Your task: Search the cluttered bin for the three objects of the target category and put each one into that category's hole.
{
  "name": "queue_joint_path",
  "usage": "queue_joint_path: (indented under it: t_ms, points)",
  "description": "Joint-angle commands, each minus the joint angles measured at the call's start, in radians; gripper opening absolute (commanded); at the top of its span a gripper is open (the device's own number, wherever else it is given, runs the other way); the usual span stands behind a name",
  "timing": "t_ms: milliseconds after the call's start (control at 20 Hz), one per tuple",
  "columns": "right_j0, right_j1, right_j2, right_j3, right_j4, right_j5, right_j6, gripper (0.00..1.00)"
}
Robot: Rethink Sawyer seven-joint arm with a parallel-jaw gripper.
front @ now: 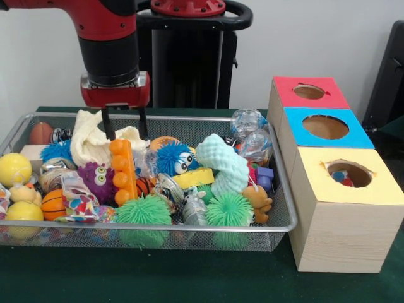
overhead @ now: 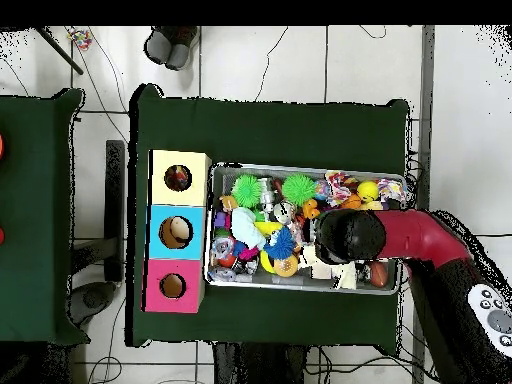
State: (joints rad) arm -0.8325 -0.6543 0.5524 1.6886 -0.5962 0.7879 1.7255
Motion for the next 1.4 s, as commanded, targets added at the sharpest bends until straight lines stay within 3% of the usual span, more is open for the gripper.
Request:
queue_joint_path:
  t_ms: [50, 200, 500, 1100, 1400]
  points:
    - [0.077, 0.115, -0.031, -0.134, -0.004, 0.025, 0.019, 1.00]
    - [0.101, 0.200, -0.052, -0.201, -0.009, -0.009, 0.035, 1.00]
    - [0.095, 0.274, -0.057, -0.268, 0.002, -0.012, -0.005, 1.00]
    - [0.005, 0.258, -0.016, -0.270, 0.057, 0.071, -0.124, 1.00]
    - [-0.056, 0.206, 0.007, -0.241, 0.072, 0.125, -0.195, 1.00]
